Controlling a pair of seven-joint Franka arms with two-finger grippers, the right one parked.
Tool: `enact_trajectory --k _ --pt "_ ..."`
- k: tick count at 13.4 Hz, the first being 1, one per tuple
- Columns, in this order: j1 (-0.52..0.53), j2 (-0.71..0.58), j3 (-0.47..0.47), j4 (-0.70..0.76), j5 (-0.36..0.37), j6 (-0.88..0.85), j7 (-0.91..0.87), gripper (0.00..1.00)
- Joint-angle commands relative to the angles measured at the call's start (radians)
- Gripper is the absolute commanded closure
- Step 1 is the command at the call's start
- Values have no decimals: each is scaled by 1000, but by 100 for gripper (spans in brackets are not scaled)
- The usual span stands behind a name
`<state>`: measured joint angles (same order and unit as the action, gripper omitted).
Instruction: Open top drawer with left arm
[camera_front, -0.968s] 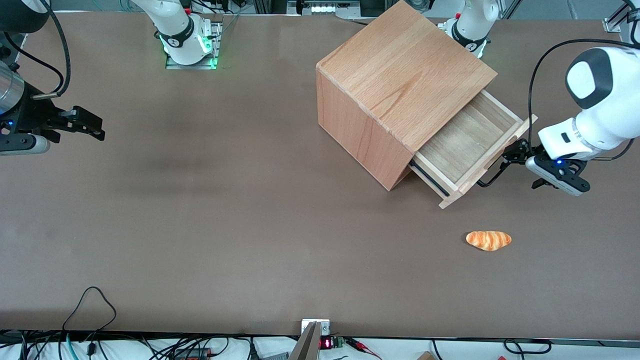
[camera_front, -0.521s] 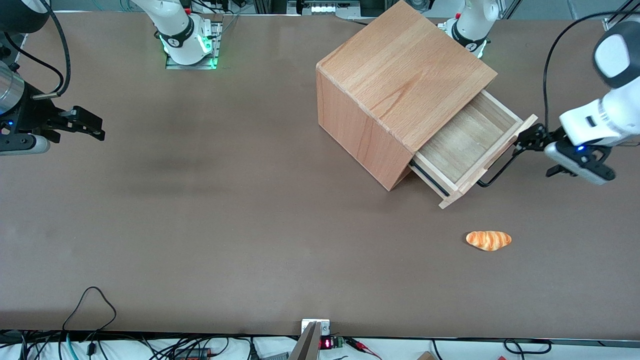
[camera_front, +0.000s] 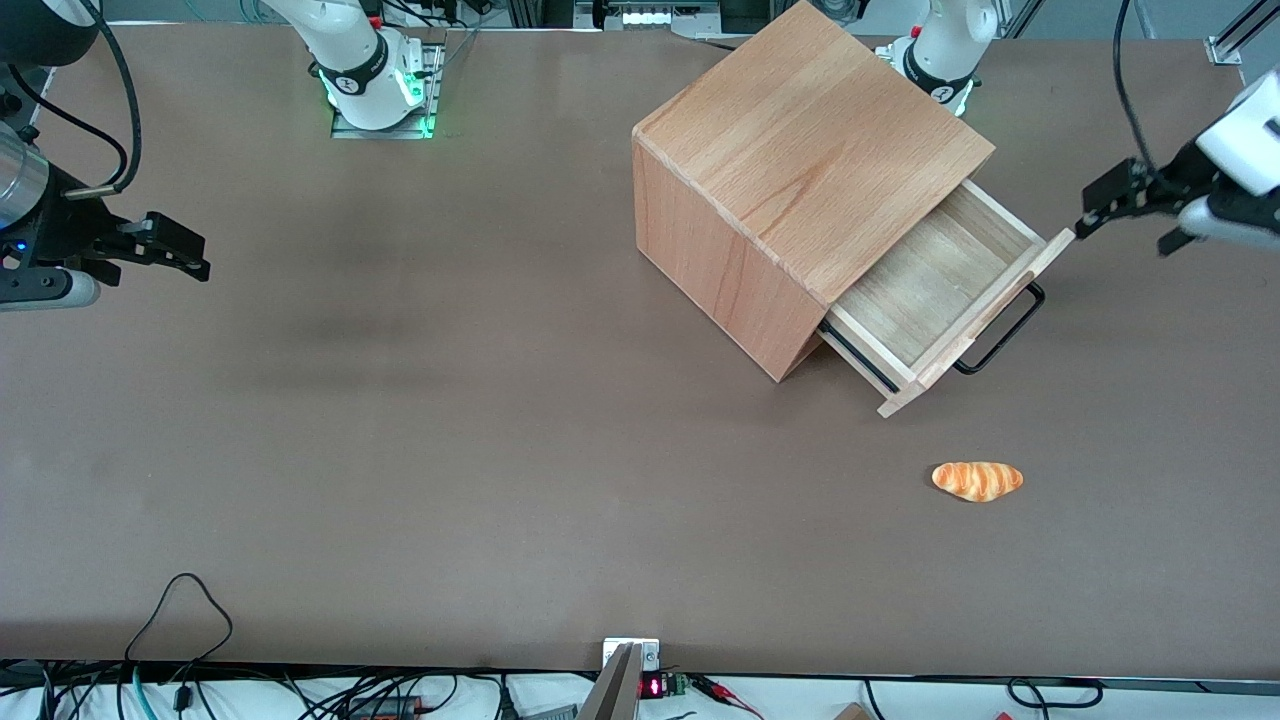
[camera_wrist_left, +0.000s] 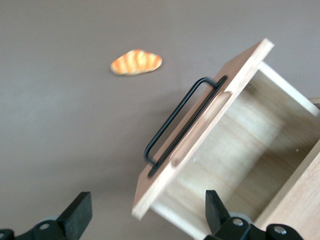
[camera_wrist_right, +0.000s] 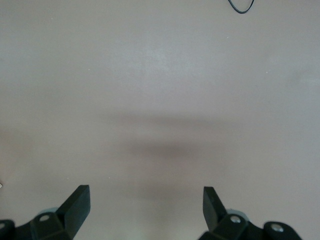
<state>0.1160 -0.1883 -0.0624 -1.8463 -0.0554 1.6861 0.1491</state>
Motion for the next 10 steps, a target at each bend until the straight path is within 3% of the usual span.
enact_trajectory --k 1,10 --pt "-32 3 16 81 74 -88 -126 0" --pt "-35 12 27 84 66 -82 -131 0"
